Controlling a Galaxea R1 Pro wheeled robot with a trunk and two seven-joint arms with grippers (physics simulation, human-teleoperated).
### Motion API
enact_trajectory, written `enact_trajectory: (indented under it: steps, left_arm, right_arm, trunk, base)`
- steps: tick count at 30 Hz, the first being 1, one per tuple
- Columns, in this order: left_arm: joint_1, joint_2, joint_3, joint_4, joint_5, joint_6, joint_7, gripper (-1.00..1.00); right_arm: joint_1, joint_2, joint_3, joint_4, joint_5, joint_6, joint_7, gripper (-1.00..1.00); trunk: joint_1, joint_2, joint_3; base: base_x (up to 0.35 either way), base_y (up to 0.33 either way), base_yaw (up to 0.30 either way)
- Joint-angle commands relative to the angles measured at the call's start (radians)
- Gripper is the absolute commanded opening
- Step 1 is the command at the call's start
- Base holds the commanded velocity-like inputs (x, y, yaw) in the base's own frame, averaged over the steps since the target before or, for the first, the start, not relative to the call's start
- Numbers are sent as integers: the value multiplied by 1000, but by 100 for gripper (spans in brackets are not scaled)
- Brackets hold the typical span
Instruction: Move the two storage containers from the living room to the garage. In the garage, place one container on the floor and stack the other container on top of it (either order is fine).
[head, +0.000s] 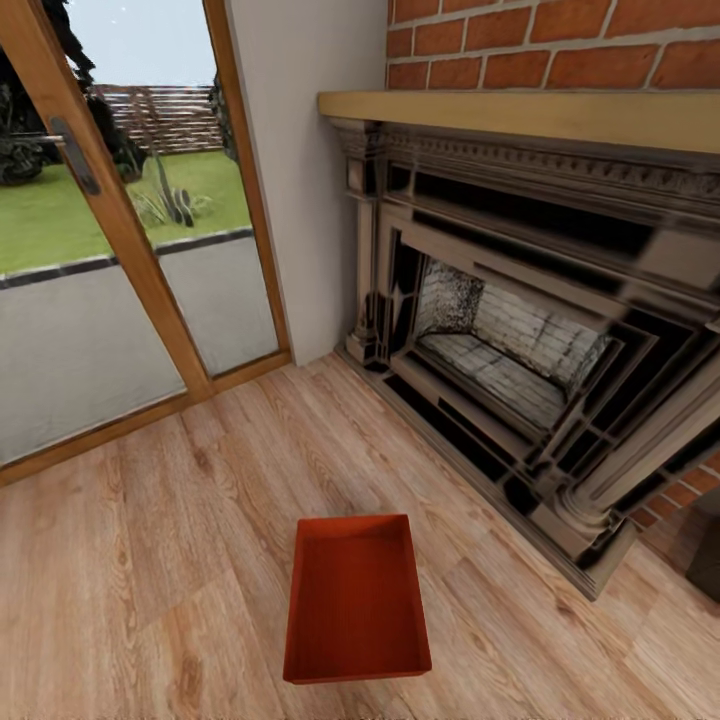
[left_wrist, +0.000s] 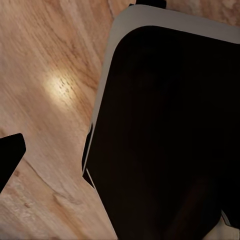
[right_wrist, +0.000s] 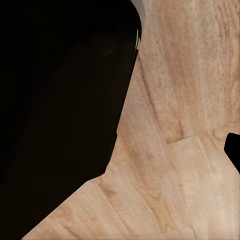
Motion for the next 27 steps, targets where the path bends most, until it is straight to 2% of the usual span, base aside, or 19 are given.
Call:
enact_trajectory:
  steps: [1, 10, 19, 21, 25, 27]
  left_arm:
    - [0, 0, -9, 0, 8, -1, 3, 100]
    - [0, 0, -8, 0, 8, -1, 3, 100]
    - [0, 0, -8, 0, 8, -1, 3, 100]
    - [1, 1, -5, 2, 5, -2, 3, 100]
    - [1, 1, -5, 2, 5, -2, 4, 100]
    - [1, 1, -6, 1, 1, -11, 4, 100]
  right_arm:
    - [-1, 0, 5, 3, -1, -5, -3, 100]
    - [-1, 1, 5, 3, 0, -5, -3, 100]
    - [-1, 4, 16, 3, 13, -7, -3, 100]
    - [-1, 16, 12, 3, 6, -6, -3, 100]
    - [-1, 17, 12, 3, 6, -6, -3, 100]
    - [-1, 28, 12, 5, 6, -6, -3, 100]
  trunk:
    - [0, 0, -2]
    - [0, 0, -16]
    - [0, 0, -18]
    - [0, 0, -18]
    - [0, 0, -18]
    - [0, 0, -18]
  base:
    - [0, 0, 0]
    - [0, 0, 0]
    - [0, 0, 0]
    - [0, 0, 0]
    - [0, 0, 0]
    - [0, 0, 0]
